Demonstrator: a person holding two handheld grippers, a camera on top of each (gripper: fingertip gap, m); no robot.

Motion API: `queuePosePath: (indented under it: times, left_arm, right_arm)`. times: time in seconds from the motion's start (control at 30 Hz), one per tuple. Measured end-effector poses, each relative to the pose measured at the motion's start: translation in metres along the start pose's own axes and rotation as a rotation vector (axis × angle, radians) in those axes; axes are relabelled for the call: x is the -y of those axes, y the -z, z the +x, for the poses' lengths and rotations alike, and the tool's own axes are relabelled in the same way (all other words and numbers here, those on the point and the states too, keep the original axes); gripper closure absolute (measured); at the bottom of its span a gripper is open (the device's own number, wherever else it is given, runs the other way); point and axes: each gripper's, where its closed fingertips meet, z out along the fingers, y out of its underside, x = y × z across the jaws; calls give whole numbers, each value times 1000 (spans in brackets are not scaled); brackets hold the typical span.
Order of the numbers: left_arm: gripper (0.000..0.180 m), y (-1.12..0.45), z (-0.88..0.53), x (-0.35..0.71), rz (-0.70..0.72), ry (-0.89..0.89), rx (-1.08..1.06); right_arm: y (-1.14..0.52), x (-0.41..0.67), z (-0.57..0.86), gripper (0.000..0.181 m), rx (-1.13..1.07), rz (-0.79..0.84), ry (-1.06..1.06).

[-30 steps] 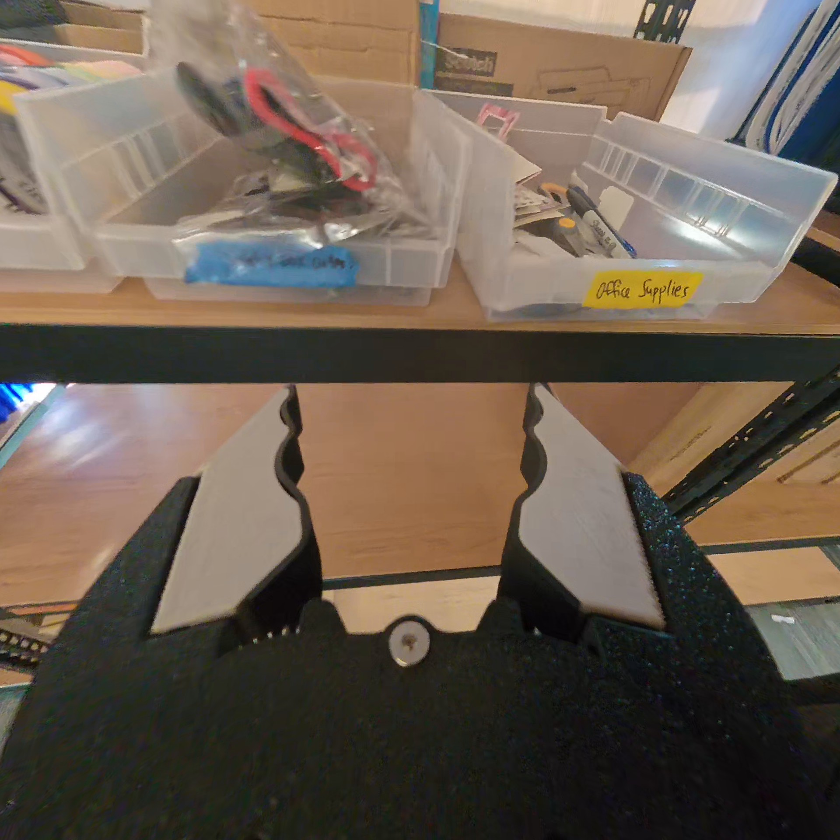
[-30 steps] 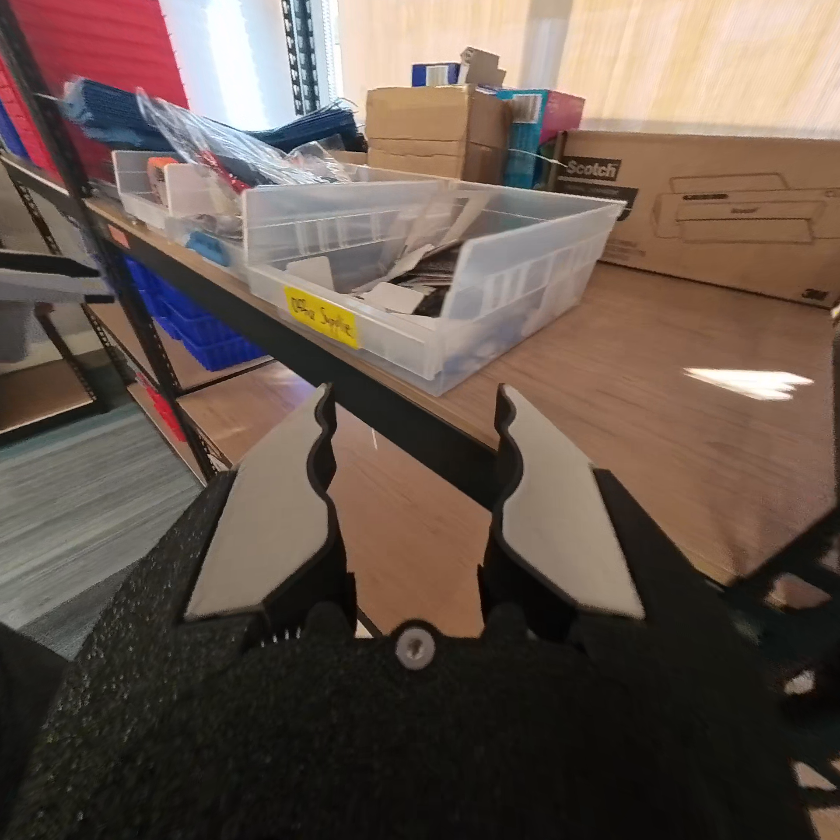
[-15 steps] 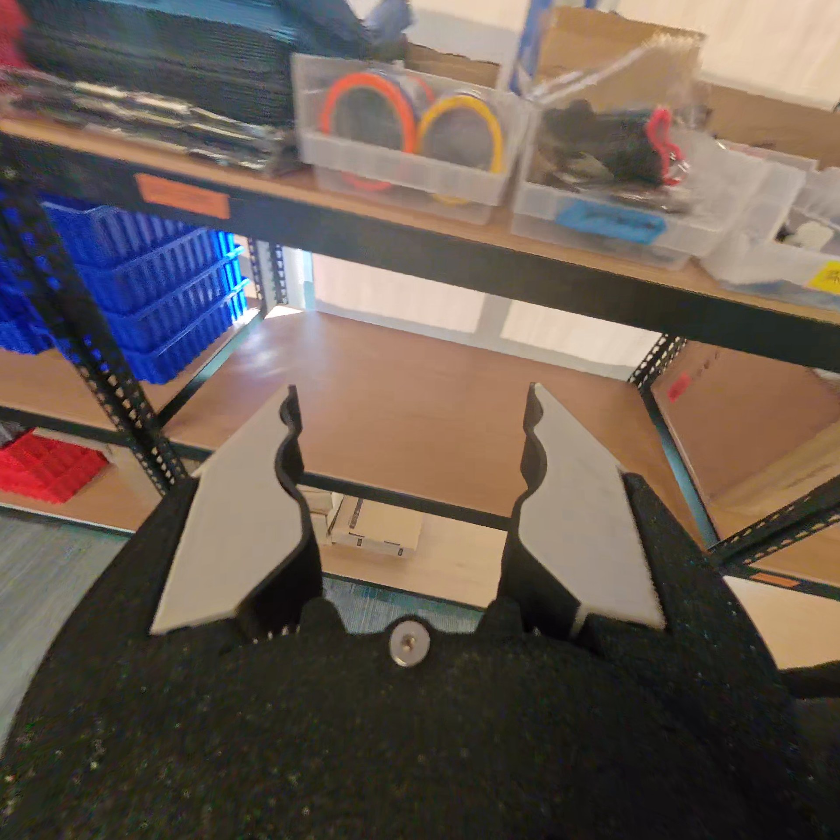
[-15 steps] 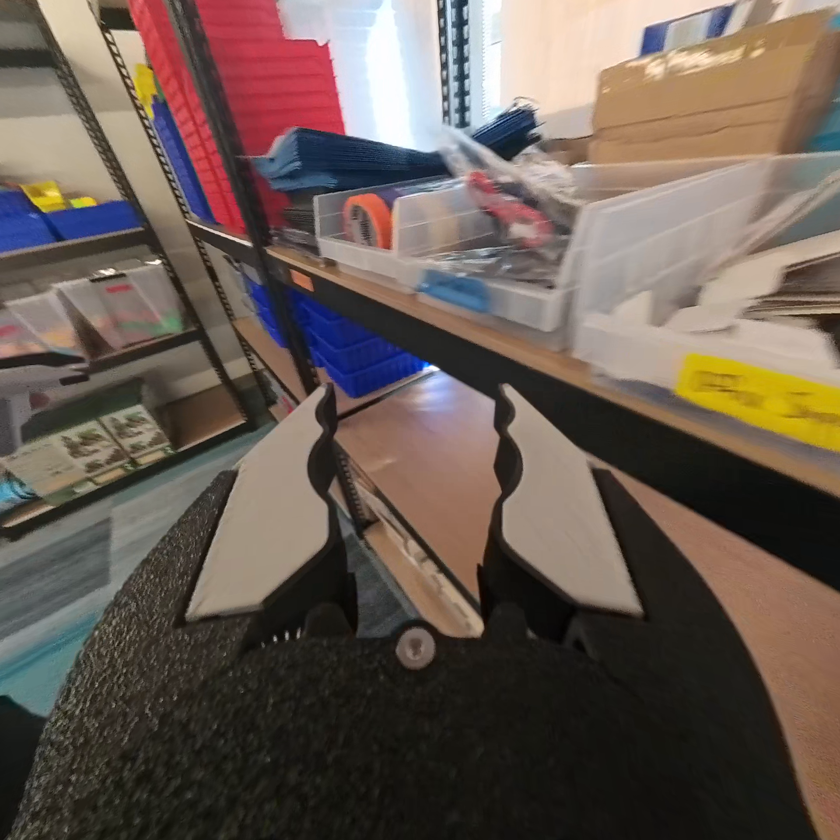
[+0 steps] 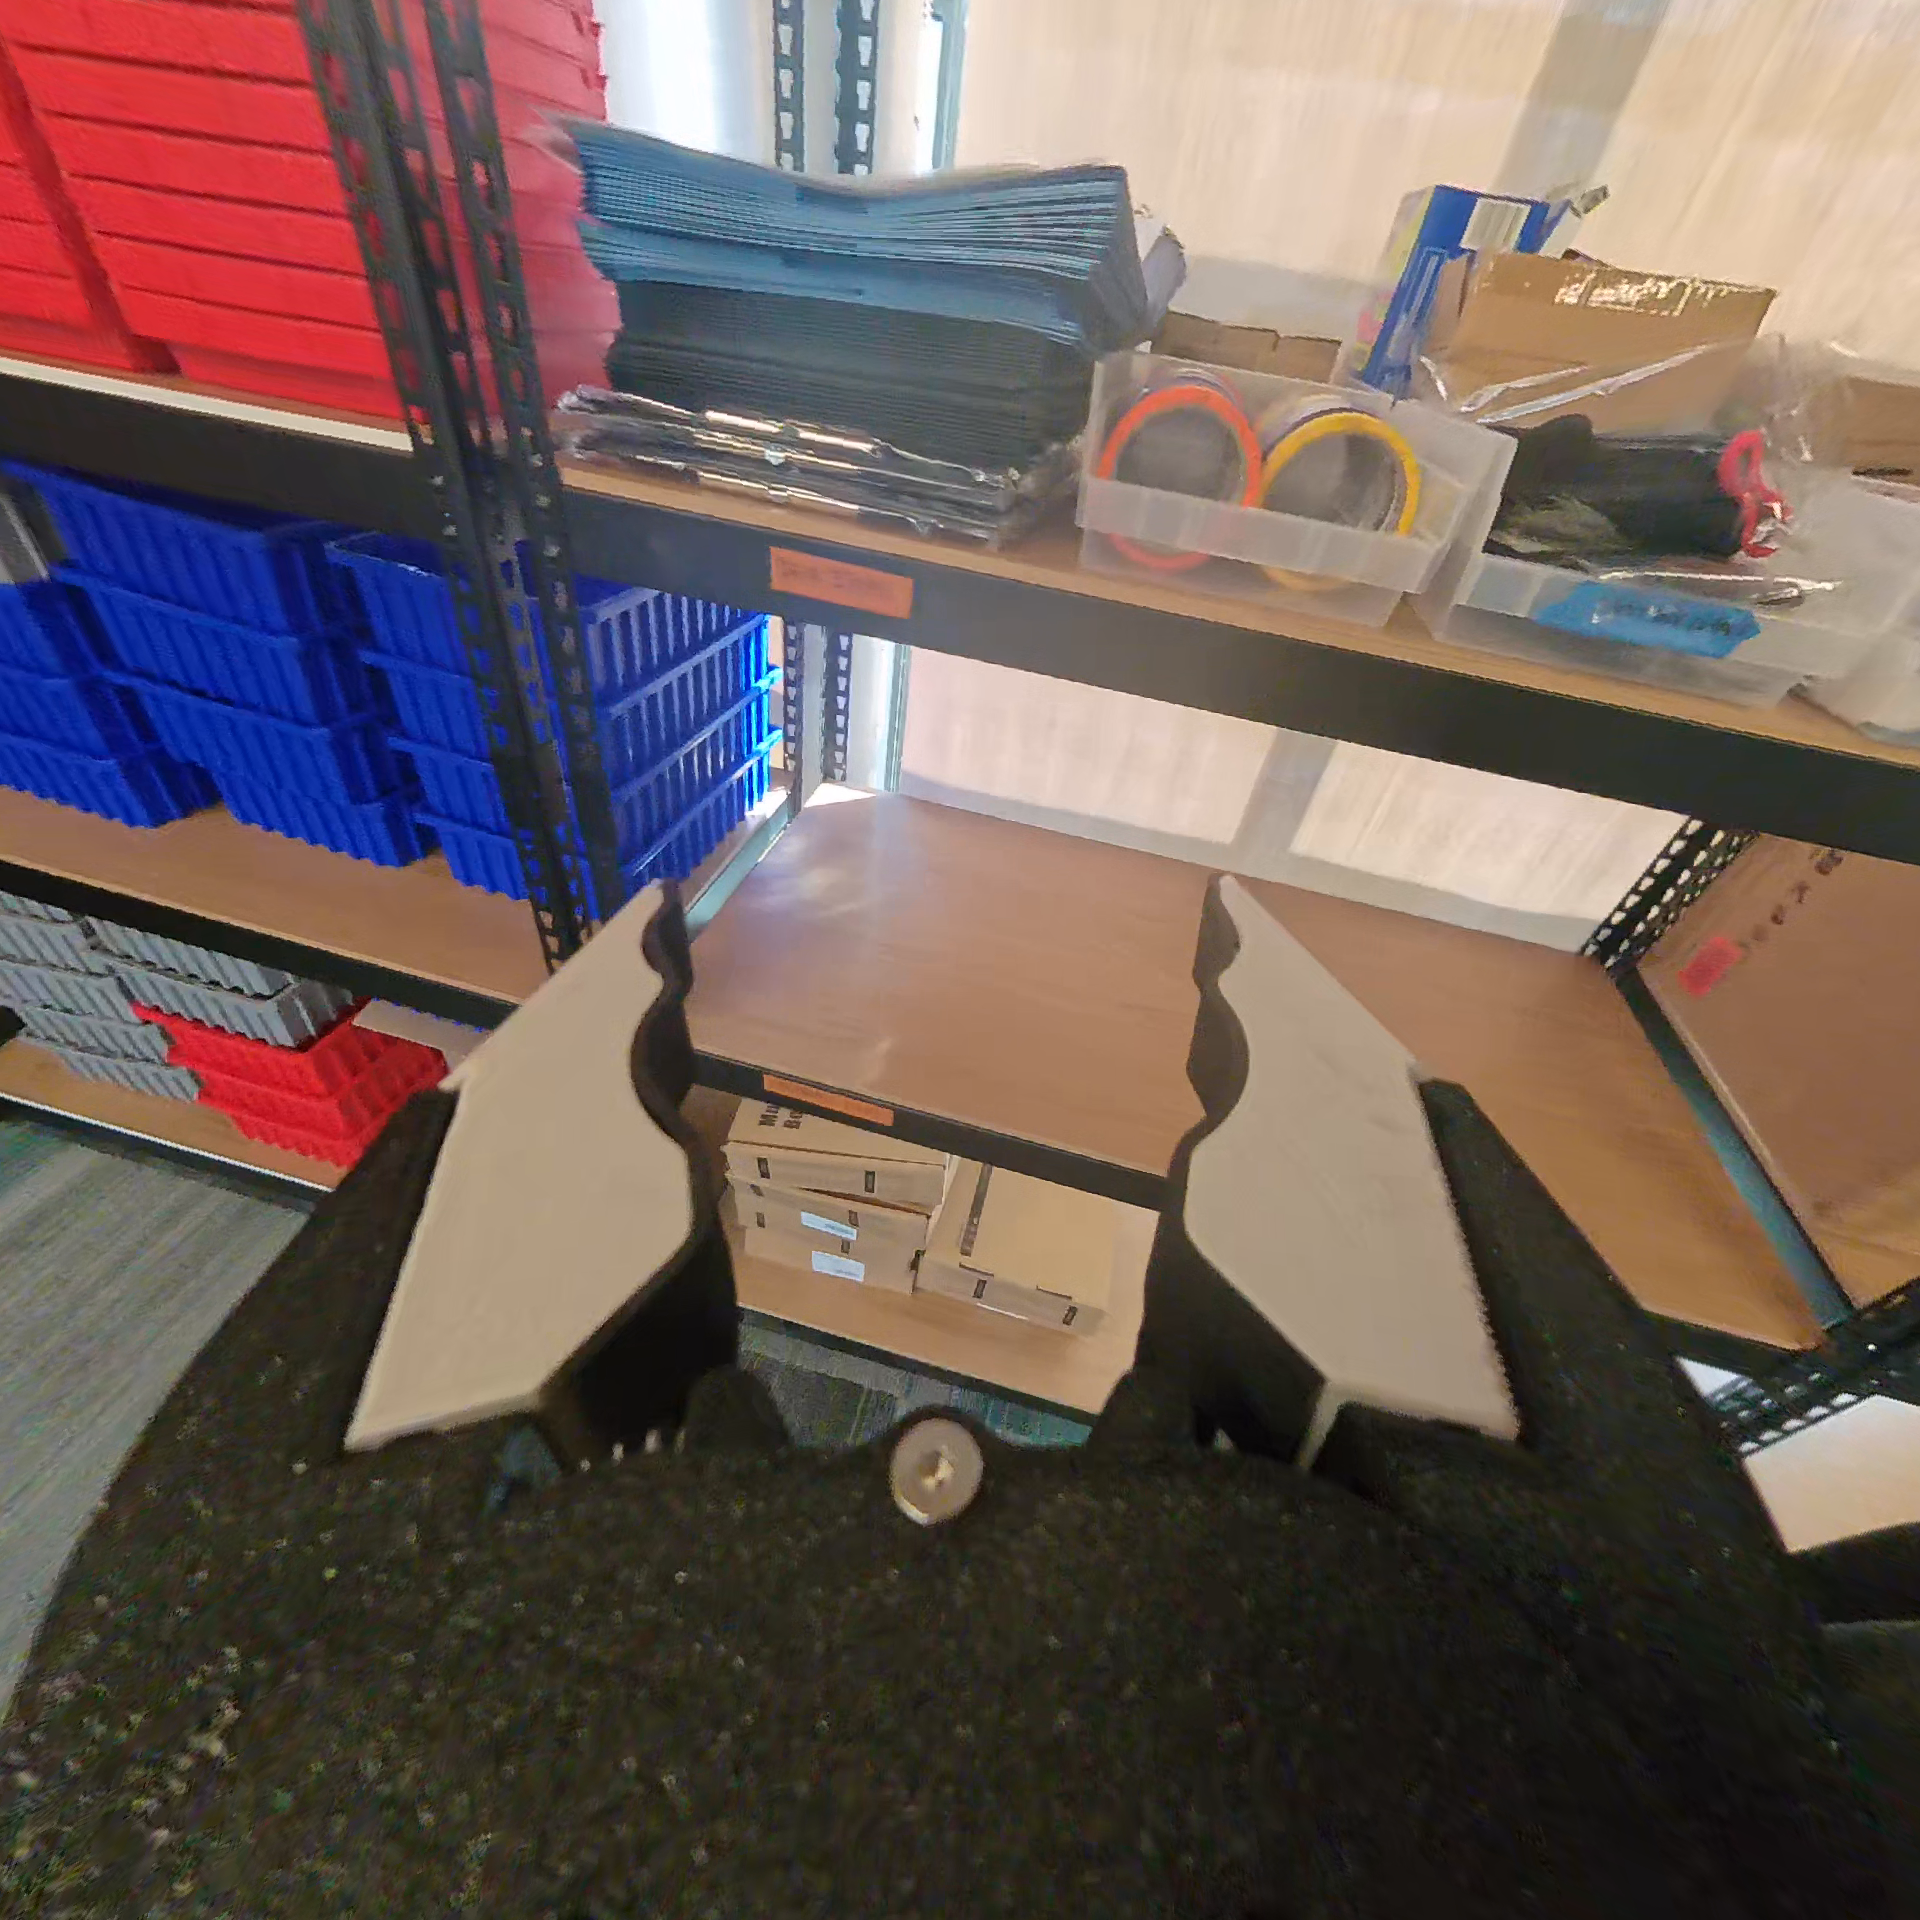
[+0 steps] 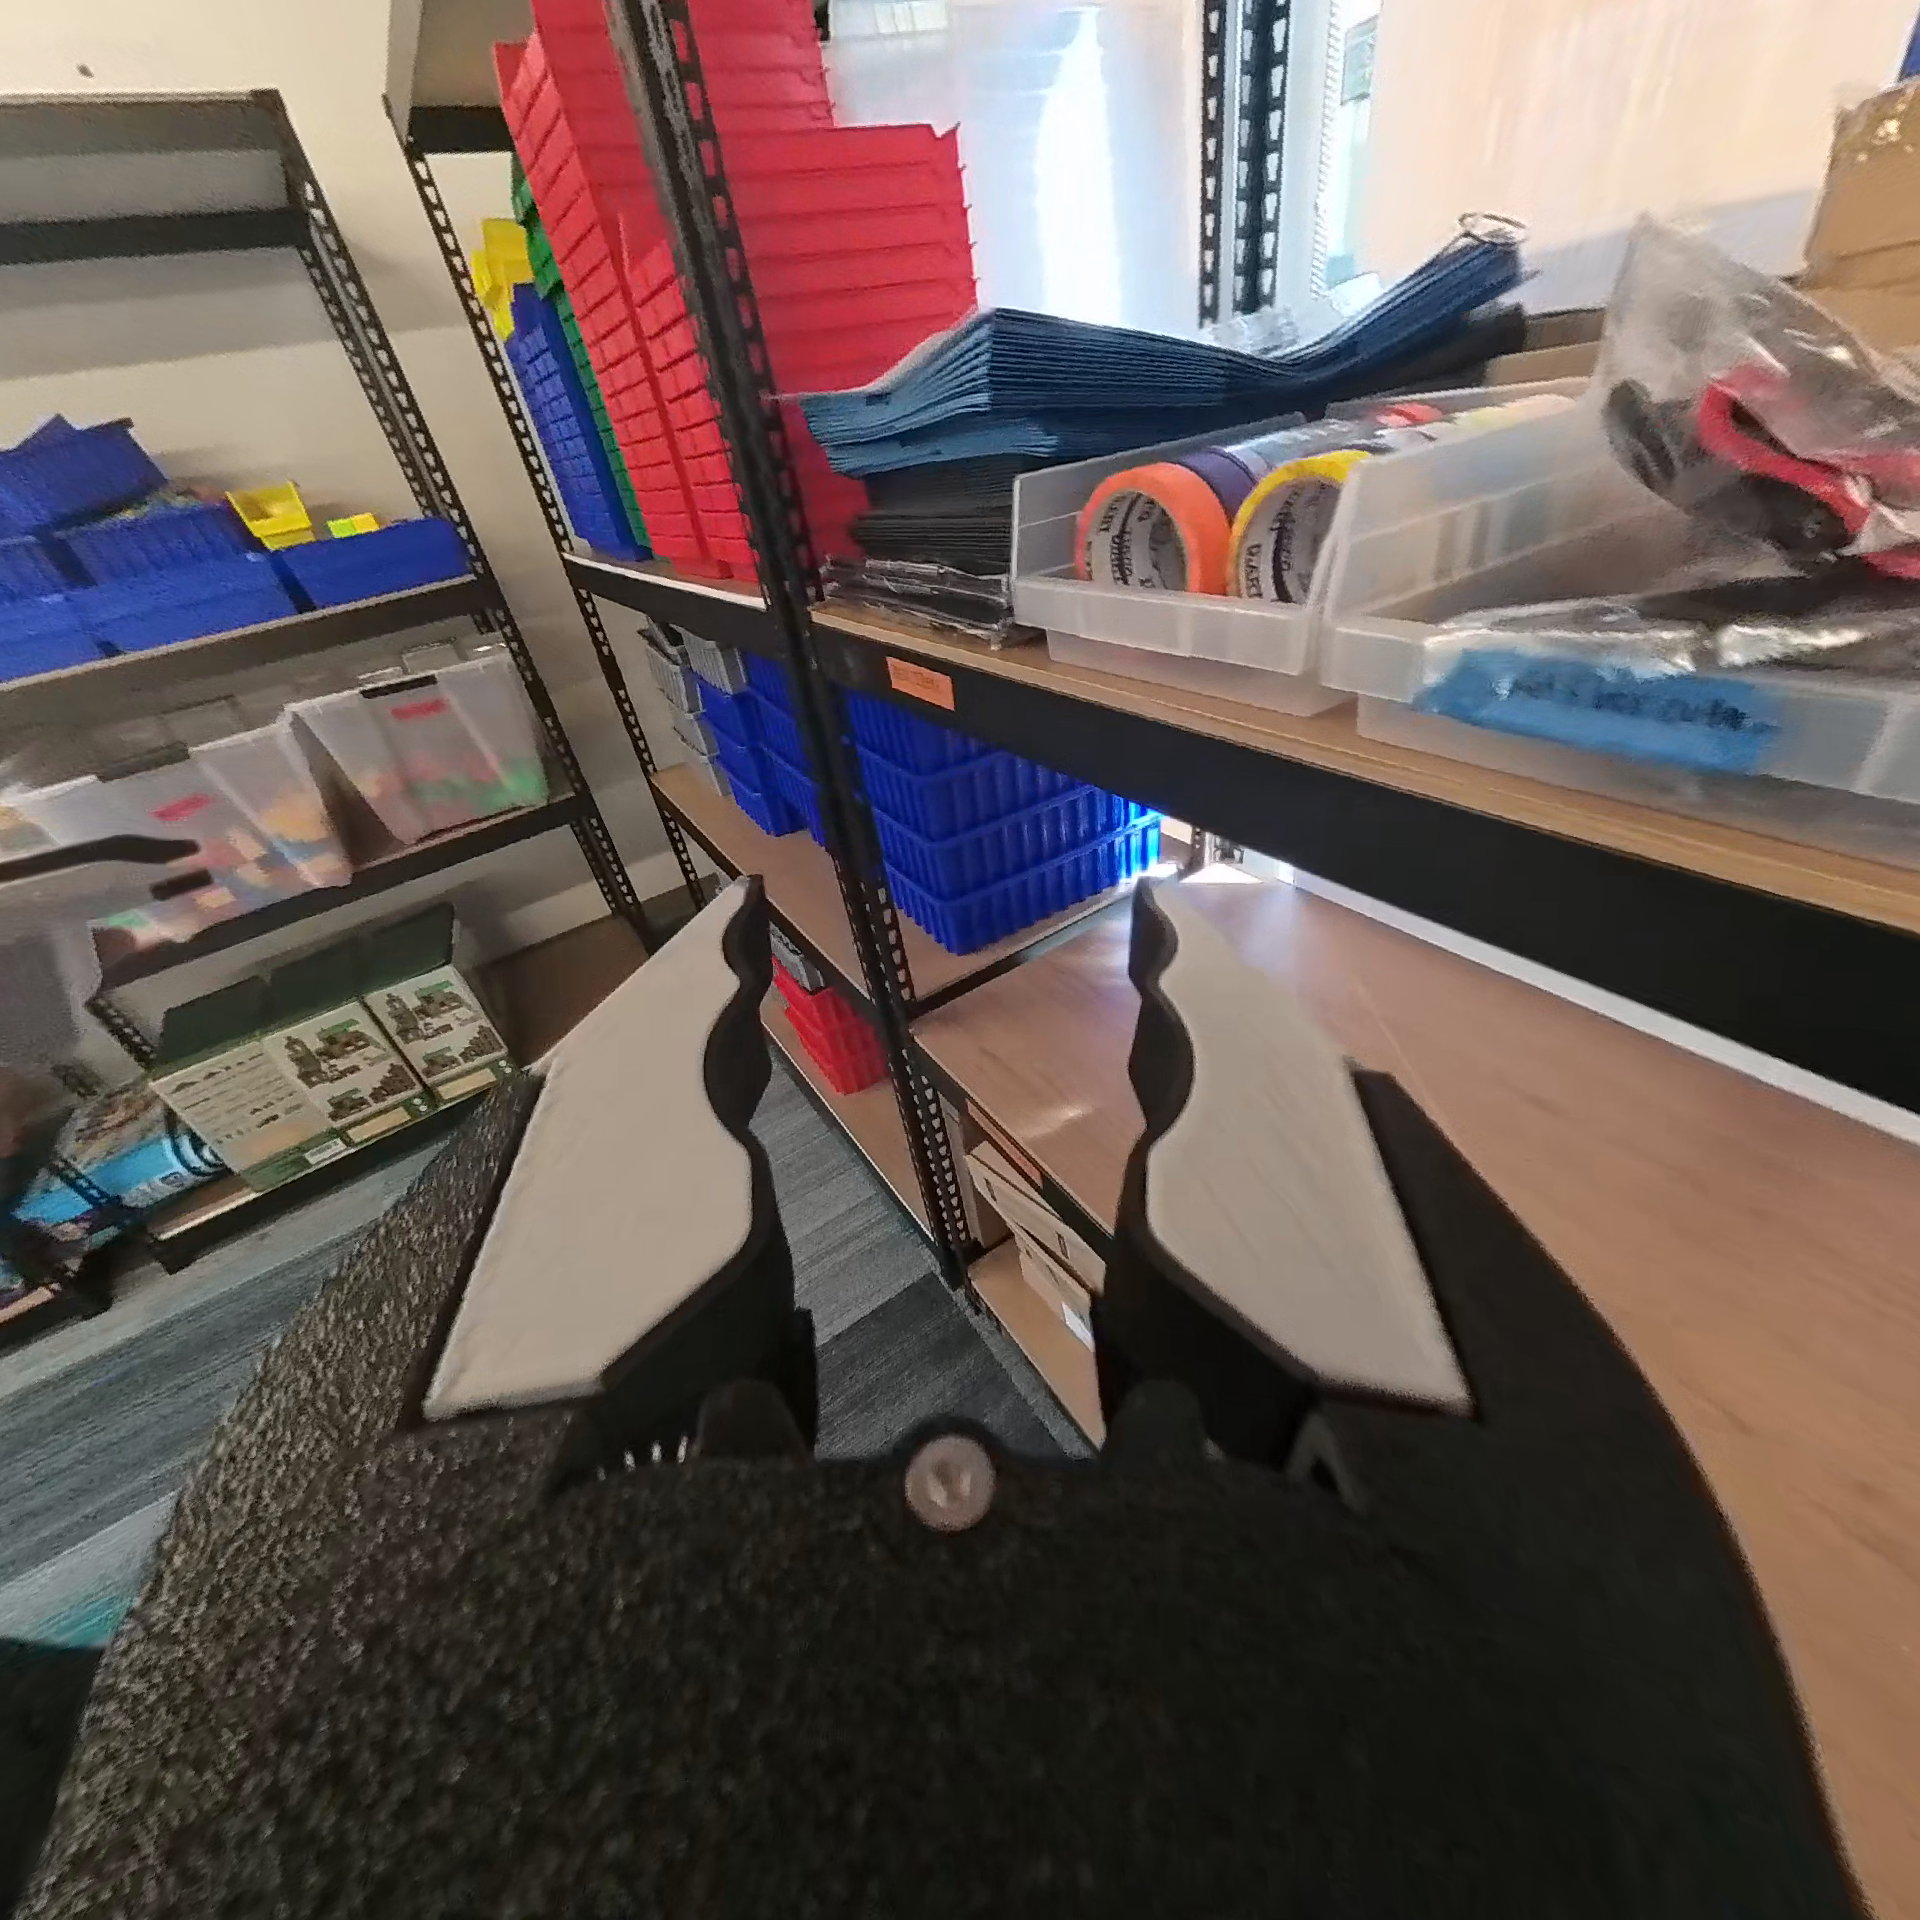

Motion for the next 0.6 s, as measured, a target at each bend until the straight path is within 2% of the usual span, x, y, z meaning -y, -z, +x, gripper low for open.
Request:
queuePosePath:
  times: [0.27, 0.47, 0.6]
  left_arm:
    - [84, -13, 4, -25, -42, 68, -24]
    - [83, -48, 8, -7, -42, 3, -24]
    - [84, -73, -3, 16, -25, -34, 19]
  right_arm:
    - [-19, -11, -10, 112, 35, -39, 10]
    - [-51, -24, 6, 112, 57, -28, -56]
    - [-92, -17, 18, 111, 73, -2, 27]
